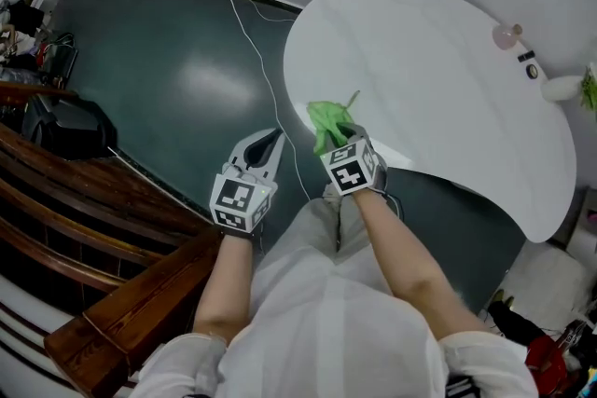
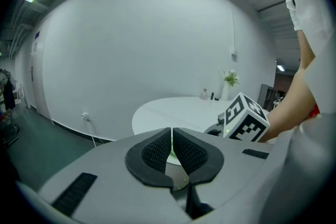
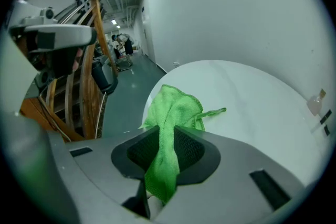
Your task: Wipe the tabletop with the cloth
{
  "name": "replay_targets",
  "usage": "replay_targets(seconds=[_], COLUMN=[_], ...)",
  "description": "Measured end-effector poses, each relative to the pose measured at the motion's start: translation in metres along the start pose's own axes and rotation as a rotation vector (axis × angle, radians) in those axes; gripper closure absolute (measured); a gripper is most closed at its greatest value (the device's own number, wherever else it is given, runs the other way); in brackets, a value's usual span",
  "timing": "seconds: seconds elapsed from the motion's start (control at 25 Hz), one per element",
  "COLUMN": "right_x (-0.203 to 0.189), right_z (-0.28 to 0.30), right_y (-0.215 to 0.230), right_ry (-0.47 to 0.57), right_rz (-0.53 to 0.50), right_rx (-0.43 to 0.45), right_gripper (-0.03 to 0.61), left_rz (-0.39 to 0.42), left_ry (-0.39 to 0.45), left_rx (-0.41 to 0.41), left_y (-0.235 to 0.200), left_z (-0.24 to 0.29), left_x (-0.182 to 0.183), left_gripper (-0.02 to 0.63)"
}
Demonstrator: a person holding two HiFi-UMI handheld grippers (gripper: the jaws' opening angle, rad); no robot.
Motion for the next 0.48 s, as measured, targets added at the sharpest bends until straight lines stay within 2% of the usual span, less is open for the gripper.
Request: replay_targets(seconds=[0.24,0.48], right_x=[-0.031,-0.080], right_z=[-0.025,-0.066], right_y=[0.005,0.062], right_ry=[-0.006,0.012], right_rz=[-0.021,0.061], right_rx=[0.015,-0.083], right_gripper=[0.499,0.499], left_rz=[0.034,0.091], left_ry=[0.030,0.041], left_rx=[-0.088,-0.213], left_y=[0.014,0.062], left_z=[0.025,0.073], left_x=[0.016,0.038], left_gripper=[0.589,0.589])
Point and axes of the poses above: the fingertips, and each gripper's own axes: z forward along the fingers, y to its right, x out of its top, the point moved 4 cm from there along -z, backward along the fingers, and after that the axes turned 8 degrees about z, right-handed, at the moved point
